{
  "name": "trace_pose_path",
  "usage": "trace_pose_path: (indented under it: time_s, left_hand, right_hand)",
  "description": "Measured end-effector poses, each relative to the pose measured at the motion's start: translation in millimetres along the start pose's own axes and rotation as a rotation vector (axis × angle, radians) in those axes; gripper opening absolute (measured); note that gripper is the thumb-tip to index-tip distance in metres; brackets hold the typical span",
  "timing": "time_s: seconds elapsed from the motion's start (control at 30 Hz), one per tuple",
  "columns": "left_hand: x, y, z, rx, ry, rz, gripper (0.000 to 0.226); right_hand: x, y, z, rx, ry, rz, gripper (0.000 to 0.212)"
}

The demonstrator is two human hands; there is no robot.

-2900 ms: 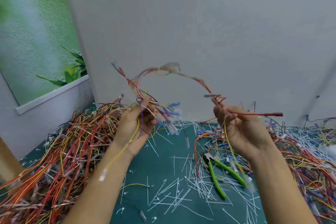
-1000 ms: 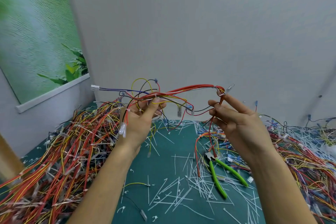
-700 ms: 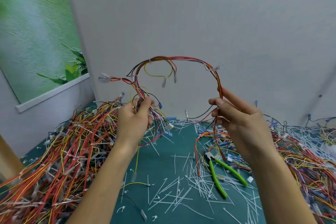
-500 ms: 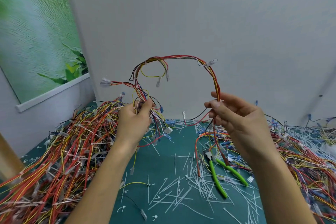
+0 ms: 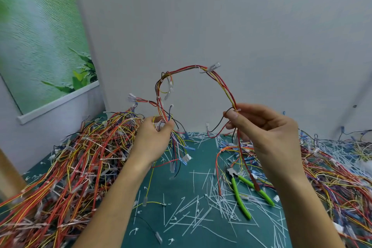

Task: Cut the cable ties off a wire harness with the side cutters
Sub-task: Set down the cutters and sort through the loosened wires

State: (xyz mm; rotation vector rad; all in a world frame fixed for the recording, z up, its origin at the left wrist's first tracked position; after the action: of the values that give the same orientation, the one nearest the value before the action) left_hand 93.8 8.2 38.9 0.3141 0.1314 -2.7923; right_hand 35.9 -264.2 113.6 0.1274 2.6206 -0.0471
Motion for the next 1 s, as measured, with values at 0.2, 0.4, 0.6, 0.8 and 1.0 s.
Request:
trace_pose_path:
  time_s: [0.2,0.4,0.6,0.8,1.0]
  left_hand:
    - [1,4,1,-0.001,0.006,-0.042,0.026]
    - [8,18,1,0.174,-0.095,-0.146,0.017]
    - [15,29,4,0.474,-0.216,-0.233,0.028]
    - [20,35,15,0.607,-0.218,-0.309,0.034]
    - [30,45,27,0.651,-0.213,-0.419,0.039]
  right_hand:
    - [-3,13,15,-0.267,0.161,-0.165,0.022]
    - [-6,16,26,-0.313,0.211,-0.196,0.027]
    - [-10,8,29,-0.236,0.203,-0.142,0.044]
    - [-11,5,38,-0.189,0.220,-0.104,0.029]
    - [-11,5,51,-0.149,0.262,-0.094,0.016]
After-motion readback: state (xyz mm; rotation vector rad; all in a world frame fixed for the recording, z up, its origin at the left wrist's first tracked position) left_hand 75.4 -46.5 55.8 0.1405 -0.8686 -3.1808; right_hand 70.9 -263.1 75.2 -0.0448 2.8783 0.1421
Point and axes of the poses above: each hand's wrist, its own x-axis away from the middle knuckle, its own y-axis out of the palm, z = x × y, the point moved 10 cm from there along -x, towards the middle knuckle, and after that the axes turned 11 degrees about x, right-handed, at the moved point
